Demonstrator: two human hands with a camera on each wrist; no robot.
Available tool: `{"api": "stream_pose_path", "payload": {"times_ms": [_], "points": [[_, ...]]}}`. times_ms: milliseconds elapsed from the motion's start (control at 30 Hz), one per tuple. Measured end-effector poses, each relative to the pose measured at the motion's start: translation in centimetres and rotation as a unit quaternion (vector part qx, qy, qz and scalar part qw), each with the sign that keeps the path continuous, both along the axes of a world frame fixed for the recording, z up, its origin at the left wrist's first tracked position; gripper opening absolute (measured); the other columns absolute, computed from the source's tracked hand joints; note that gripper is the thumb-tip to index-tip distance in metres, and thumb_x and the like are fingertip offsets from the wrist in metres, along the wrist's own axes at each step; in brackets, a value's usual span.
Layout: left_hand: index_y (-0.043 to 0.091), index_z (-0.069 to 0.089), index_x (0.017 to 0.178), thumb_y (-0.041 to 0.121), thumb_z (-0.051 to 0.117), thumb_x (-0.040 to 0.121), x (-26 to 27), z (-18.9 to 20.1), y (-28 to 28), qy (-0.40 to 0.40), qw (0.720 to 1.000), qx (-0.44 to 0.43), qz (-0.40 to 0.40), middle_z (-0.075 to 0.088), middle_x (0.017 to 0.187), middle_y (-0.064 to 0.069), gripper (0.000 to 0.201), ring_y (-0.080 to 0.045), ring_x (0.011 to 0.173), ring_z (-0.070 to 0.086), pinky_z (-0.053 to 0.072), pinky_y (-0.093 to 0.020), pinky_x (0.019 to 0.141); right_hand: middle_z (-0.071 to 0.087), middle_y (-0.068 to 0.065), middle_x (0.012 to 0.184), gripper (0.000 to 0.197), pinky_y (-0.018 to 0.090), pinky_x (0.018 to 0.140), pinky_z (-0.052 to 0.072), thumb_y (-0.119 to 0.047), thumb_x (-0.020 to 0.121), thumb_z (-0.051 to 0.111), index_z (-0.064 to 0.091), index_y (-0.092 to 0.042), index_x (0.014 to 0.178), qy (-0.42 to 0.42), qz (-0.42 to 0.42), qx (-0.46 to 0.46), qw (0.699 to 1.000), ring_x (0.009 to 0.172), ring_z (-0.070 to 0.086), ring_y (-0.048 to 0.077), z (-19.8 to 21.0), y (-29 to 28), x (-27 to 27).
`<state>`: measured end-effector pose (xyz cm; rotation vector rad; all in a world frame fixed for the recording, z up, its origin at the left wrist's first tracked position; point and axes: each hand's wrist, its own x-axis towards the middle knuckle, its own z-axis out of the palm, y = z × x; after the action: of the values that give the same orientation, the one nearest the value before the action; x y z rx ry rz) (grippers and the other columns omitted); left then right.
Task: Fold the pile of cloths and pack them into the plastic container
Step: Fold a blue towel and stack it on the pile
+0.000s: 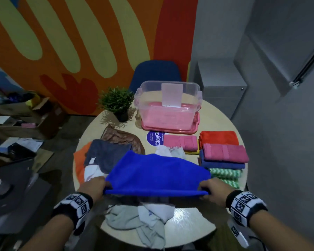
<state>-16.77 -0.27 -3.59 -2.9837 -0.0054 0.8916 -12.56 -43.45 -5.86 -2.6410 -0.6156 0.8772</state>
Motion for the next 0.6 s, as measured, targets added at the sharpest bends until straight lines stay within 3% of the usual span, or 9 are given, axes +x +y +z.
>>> {"api": "stream_pose_path", "payload": {"times_ms": [67, 133, 200, 233, 300, 367, 433, 533, 600], "points": [[0.036, 0.065, 0.114, 0.036, 0.051, 0.088, -1.2, -1.7, 1.8, 0.01, 1.0, 0.007, 0.0, 0.055, 0.117, -0.002, 0.029, -0.02, 0.112, 0.058, 0.046, -0.03, 0.091, 0.067, -0.004, 0.094, 0.001, 0.031, 0.082, 0.048, -0.027, 0.088, 0.065, 0.064, -0.026, 0.088, 0.017, -0.003, -0.045, 0.999, 0.094, 0.061, 0.019, -0.9, -0.3, -0.6], [0.035, 0.067, 0.103, 0.04, 0.053, 0.083, -1.4, -2.4, 3.1, -0.028, 0.999, 0.002, 0.021, 0.058, 0.112, 0.003, 0.025, -0.018, 0.105, 0.06, 0.049, -0.033, 0.086, 0.066, -0.003, 0.094, 0.01, 0.031, 0.079, 0.048, -0.031, 0.087, 0.067, 0.06, -0.029, 0.08, 0.032, -0.008, -0.077, 0.997, 0.091, 0.061, 0.019, -1.1, -0.3, -0.8], [0.035, 0.063, 0.083, 0.038, 0.057, 0.08, -0.8, -1.6, 3.1, -0.087, 0.992, -0.066, 0.055, 0.063, 0.095, 0.009, 0.007, -0.016, 0.093, 0.062, 0.048, -0.032, 0.077, 0.062, -0.006, 0.096, 0.014, 0.029, 0.079, 0.048, -0.038, 0.085, 0.069, 0.056, -0.033, 0.083, 0.027, -0.01, -0.078, 0.996, 0.09, 0.06, 0.015, -0.4, 0.7, -0.7], [0.034, 0.057, 0.074, 0.036, 0.058, 0.078, -0.4, -0.7, 2.4, -0.12, 0.984, -0.122, 0.057, 0.062, 0.083, 0.01, 0.005, -0.015, 0.084, 0.062, 0.046, -0.03, 0.07, 0.061, -0.007, 0.102, 0.016, 0.027, 0.081, 0.048, -0.041, 0.085, 0.07, 0.059, -0.033, 0.093, 0.017, -0.01, -0.057, 0.998, 0.093, 0.058, 0.013, 0.3, 1.8, -0.6], [0.031, 0.051, 0.071, 0.029, 0.061, 0.077, 0.7, 1.6, 0.0, -0.167, 0.954, -0.25, 0.023, 0.058, 0.068, 0.011, 0.012, -0.007, 0.07, 0.057, 0.039, -0.021, 0.061, 0.058, -0.009, 0.117, 0.04, 0.025, 0.09, 0.046, -0.047, 0.084, 0.071, 0.058, -0.031, 0.118, -0.013, -0.011, 0.021, 1.0, 0.104, 0.055, 0.009, 1.7, 4.9, -0.4], [0.028, 0.055, 0.08, 0.019, 0.064, 0.078, 1.9, 4.0, -3.1, -0.192, 0.915, -0.351, -0.045, 0.061, 0.074, 0.013, 0.013, 0.0, 0.072, 0.057, 0.039, -0.014, 0.063, 0.056, -0.012, 0.126, 0.059, 0.022, 0.097, 0.044, -0.05, 0.08, 0.075, 0.052, -0.03, 0.131, -0.022, -0.025, 0.143, 0.989, 0.111, 0.054, 0.005, 3.8, 9.0, -0.4], [0.027, 0.058, 0.086, 0.016, 0.065, 0.076, 3.0, 6.0, -5.8, -0.227, 0.877, -0.413, -0.092, 0.063, 0.081, 0.013, 0.016, -0.001, 0.077, 0.057, 0.042, -0.014, 0.069, 0.059, -0.014, 0.125, 0.067, 0.017, 0.096, 0.044, -0.05, 0.077, 0.079, 0.05, -0.028, 0.133, -0.025, -0.029, 0.251, 0.967, 0.111, 0.056, 0.001, 5.6, 12.8, -0.3], [0.03, 0.054, 0.094, 0.017, 0.073, 0.073, 4.4, 7.5, -7.5, -0.276, 0.835, -0.471, -0.071, 0.059, 0.085, 0.01, 0.031, -0.01, 0.075, 0.056, 0.046, -0.022, 0.069, 0.066, -0.009, 0.098, 0.038, 0.022, 0.078, 0.048, -0.041, 0.079, 0.076, 0.06, -0.024, 0.109, -0.083, -0.059, 0.332, 0.938, 0.089, 0.061, 0.004, 7.5, 16.3, 0.4], [0.032, 0.048, 0.103, 0.03, 0.078, 0.07, 4.6, 7.3, -7.5, -0.261, 0.818, -0.513, -0.023, 0.06, 0.092, 0.008, 0.044, -0.015, 0.078, 0.058, 0.048, -0.024, 0.073, 0.062, -0.007, 0.078, 0.014, 0.025, 0.066, 0.043, -0.026, 0.078, 0.069, 0.059, -0.021, 0.087, -0.135, -0.083, 0.351, 0.923, 0.073, 0.056, 0.008, 8.5, 16.9, 1.0]]}}
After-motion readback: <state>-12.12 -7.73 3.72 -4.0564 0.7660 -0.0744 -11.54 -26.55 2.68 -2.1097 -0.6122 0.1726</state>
